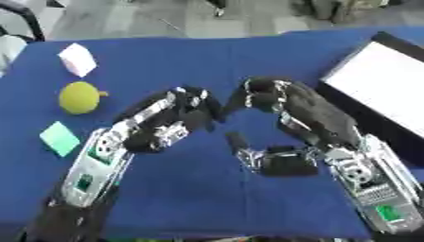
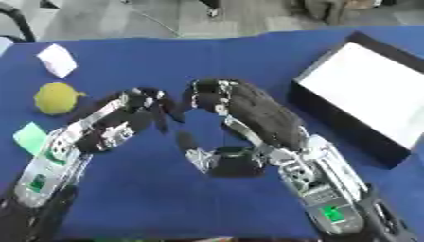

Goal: Pick up the objects with one hand, pass them to the other hand, and then place them into the box on the other side of the table.

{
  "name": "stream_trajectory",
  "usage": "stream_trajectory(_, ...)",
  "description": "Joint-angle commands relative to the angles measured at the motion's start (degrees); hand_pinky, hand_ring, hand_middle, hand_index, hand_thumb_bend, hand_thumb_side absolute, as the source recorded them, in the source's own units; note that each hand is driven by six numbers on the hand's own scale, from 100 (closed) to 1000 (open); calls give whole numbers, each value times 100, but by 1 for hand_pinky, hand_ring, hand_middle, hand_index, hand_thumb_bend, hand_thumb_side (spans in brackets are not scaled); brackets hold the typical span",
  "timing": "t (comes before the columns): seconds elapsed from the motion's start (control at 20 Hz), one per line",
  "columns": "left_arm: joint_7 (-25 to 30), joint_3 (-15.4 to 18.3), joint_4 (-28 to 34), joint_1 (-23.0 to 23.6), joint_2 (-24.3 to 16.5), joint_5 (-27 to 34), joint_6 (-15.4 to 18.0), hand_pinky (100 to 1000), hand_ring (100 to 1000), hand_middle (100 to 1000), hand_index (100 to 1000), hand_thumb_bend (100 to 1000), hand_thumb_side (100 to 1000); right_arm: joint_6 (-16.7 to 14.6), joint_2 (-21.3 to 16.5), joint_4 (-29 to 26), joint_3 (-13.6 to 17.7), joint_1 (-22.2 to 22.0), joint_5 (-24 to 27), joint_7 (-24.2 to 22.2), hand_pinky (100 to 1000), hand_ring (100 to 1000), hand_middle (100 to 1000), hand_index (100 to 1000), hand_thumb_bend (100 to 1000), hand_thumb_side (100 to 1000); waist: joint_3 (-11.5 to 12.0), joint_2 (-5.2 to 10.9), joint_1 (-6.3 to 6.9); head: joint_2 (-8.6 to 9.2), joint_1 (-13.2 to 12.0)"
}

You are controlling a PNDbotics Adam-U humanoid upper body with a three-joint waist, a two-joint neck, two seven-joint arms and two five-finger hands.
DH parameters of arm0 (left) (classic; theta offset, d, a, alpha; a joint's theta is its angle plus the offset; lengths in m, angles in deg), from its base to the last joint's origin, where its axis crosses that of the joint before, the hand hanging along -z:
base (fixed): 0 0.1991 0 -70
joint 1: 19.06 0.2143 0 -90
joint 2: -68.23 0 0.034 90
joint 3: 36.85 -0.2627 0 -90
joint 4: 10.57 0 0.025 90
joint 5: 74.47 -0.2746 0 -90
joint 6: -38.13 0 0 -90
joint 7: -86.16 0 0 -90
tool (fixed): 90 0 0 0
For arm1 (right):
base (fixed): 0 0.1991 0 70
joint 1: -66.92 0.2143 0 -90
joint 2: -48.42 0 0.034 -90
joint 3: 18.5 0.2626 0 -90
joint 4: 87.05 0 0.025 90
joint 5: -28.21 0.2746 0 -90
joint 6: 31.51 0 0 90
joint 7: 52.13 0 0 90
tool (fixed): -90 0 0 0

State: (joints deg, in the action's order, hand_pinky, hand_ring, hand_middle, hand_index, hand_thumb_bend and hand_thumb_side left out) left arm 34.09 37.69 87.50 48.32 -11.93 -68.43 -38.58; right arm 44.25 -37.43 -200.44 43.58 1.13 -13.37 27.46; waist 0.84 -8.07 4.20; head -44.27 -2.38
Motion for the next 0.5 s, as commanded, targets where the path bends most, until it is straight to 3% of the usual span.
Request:
stream_trajectory(0.05,-116,173,168,-105,-204,-20,46,753,679,611,553,100,684,-6,-46,-120,56,62,-1,-8,757,701,615,695,100,286,16,103,-8,15,14)
stream_trajectory(0.25,-352,382,286,-122,-441,-212,154,754,679,611,555,100,675,2,-56,-120,65,57,-13,-8,757,701,615,695,100,285,20,108,0,15,33)
stream_trajectory(0.3,-455,534,329,-119,-660,-342,196,756,679,617,586,100,582,8,-72,-113,73,42,-21,-8,758,702,616,696,100,285,45,115,24,15,64)
stream_trajectory(0.4,-880,1008,504,-21,-1398,-918,388,760,681,625,624,100,505,13,-107,-105,84,20,-45,-9,758,702,616,696,100,285,67,121,70,15,112)
stream_trajectory(0.5,-1238,1242,614,122,-1999,-1637,572,764,684,635,663,100,398,12,-138,-95,85,10,-65,-11,758,702,616,696,100,284,71,126,109,15,132)
